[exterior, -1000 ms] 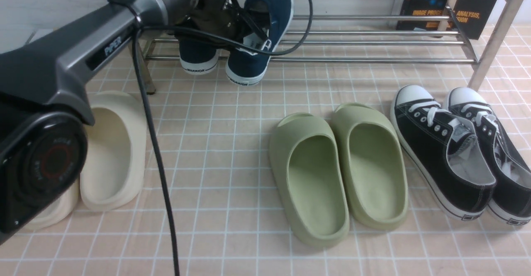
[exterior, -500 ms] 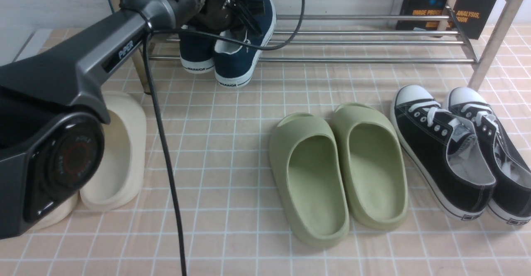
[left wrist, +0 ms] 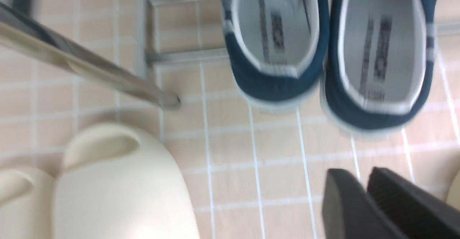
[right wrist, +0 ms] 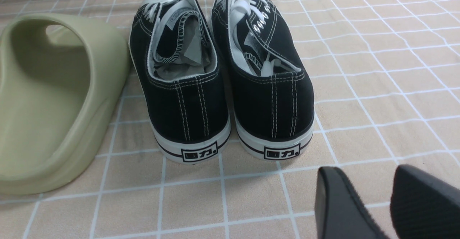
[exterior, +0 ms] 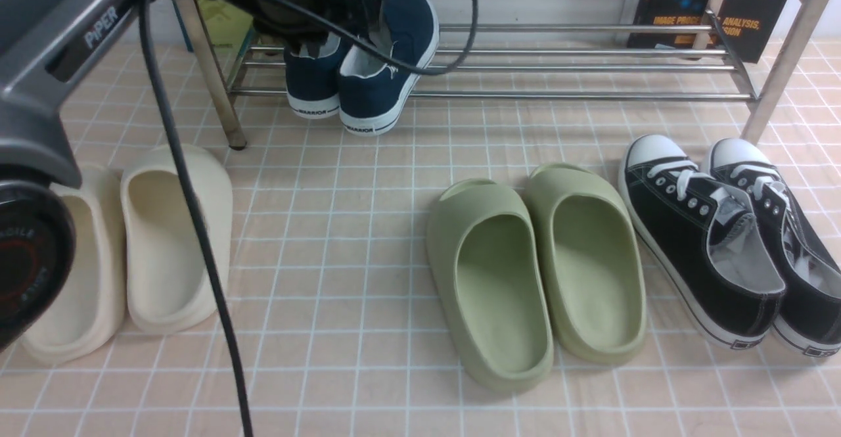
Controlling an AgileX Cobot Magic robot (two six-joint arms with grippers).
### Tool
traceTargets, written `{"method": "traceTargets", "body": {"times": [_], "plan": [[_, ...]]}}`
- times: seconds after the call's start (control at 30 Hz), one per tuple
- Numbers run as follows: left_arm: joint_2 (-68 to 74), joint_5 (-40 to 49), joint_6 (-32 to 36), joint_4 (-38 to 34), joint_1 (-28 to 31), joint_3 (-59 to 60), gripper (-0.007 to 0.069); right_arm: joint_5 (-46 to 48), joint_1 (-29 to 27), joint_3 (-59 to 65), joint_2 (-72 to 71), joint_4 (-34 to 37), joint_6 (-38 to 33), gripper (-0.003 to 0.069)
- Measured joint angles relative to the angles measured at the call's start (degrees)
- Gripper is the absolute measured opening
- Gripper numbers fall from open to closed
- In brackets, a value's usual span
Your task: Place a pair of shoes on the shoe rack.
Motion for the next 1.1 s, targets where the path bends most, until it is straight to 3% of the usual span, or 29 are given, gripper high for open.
{"method": "traceTargets", "body": {"times": [0.17, 0.67, 0.83, 1.1], "plan": [[5.7, -4.3, 0.3, -2.6, 0.0, 2.7, 0.0002, 0.0, 0.0, 0.0, 0.0, 0.0, 0.0, 0.0237], [9.7, -21.4, -5.1, -4.9, -0.1, 2.1, 0.0002, 0.0, 0.0, 0.0, 0.0, 0.0, 0.0, 0.0237], [9.5, -19.3, -5.1, -3.3, -0.1, 0.8, 0.0005, 0.0, 0.0, 0.0, 0.0, 0.0, 0.0, 0.0237], [-1.3, -6.8, -0.9, 0.2, -0.1, -2.1, 0.0008, 0.0, 0.0, 0.0, 0.0, 0.0, 0.0, 0.0237]]}}
